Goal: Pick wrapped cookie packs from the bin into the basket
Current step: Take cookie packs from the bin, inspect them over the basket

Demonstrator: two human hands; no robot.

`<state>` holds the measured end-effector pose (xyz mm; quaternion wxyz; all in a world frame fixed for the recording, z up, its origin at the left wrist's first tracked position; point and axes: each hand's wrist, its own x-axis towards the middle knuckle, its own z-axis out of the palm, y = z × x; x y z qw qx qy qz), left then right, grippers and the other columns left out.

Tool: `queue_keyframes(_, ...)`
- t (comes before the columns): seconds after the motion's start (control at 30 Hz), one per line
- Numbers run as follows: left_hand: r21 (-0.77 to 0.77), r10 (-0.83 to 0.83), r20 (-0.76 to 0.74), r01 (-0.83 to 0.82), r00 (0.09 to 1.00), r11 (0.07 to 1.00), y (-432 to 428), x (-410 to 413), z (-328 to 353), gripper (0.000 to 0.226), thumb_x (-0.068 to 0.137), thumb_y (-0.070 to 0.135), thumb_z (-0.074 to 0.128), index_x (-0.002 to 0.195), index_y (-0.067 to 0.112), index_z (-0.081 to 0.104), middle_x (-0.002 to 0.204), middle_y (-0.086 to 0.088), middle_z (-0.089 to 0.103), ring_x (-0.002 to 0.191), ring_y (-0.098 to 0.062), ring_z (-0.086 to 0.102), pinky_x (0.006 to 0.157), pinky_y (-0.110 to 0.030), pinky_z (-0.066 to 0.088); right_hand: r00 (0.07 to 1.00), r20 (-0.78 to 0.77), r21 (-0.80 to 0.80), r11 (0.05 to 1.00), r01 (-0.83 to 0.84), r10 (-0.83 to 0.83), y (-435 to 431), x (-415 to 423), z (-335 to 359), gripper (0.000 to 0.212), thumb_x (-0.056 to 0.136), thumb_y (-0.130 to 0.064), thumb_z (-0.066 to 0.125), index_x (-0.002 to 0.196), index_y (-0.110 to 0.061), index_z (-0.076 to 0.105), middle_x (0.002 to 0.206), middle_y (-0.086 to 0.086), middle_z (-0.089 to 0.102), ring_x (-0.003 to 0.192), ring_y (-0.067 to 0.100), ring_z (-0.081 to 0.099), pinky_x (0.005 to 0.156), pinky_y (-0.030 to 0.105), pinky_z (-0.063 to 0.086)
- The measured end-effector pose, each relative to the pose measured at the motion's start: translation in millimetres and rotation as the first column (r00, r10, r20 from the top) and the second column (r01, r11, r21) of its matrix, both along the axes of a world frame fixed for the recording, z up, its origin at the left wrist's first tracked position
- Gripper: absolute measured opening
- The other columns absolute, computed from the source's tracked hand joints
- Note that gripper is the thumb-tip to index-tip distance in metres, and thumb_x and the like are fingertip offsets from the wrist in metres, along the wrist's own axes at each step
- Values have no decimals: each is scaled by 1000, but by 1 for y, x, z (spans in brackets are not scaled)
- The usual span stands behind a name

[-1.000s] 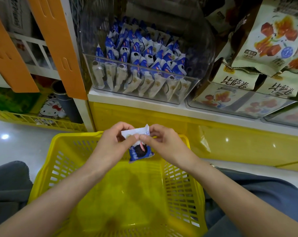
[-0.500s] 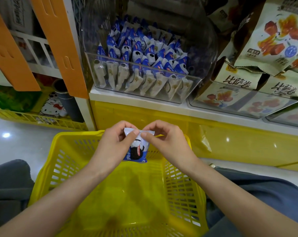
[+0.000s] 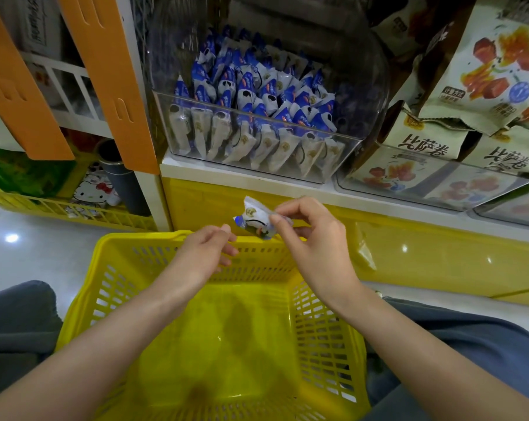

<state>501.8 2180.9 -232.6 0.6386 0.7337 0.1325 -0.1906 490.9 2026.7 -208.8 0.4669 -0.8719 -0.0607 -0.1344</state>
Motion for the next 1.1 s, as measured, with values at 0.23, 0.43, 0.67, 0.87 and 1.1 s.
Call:
queue_keyframes(0.23,-307,17,-74,-39,997,951,2,-1,7,32,92,43,42,94,22,66,83,2,71,70,-12,64,67,-27,50,941,68,-319,901,-295,332,2,-7,-3,6,83,-9,64,85,-4,67,101,9,62,99,13,52,88,18,41)
queue_keyframes(0.43,-265,115,131,-77,985,961,-1,-2,9,16,93,15,48,100,14,63,92,-3,67,78,-10,63,60,-19,52,986,-96,-82,986,-144,136,8,-8,-3,19,90,-17,58,108,-12,55,106,1,57,98,3,54,84,15,45)
queue_keyframes(0.67,-53,-24,335,44,942,998,-2,-6,5,16,92,10,51,104,19,56,91,7,64,76,-4,60,67,-16,47,782,-561,458,889,18,273,13,-2,0,23,98,-13,41,113,-2,53,108,16,62,91,18,61,75,28,54)
queue_keyframes(0.87,188,-165,469,85,867,978,-3,-14,0,37,85,23,61,120,20,49,112,4,57,98,-8,55,83,-26,47,782,-574,483,872,84,242,17,-7,-5,16,95,-15,46,105,-2,43,87,6,61,63,2,63,61,21,56)
queue_keyframes(1.1,179,-211,441,145,872,973,-3,-13,-1,39,86,18,61,123,23,51,113,8,61,90,-5,61,73,-15,49,807,-555,426,902,67,201,16,-6,-7,14,92,-15,52,98,-7,42,90,16,61,65,5,60,60,21,51)
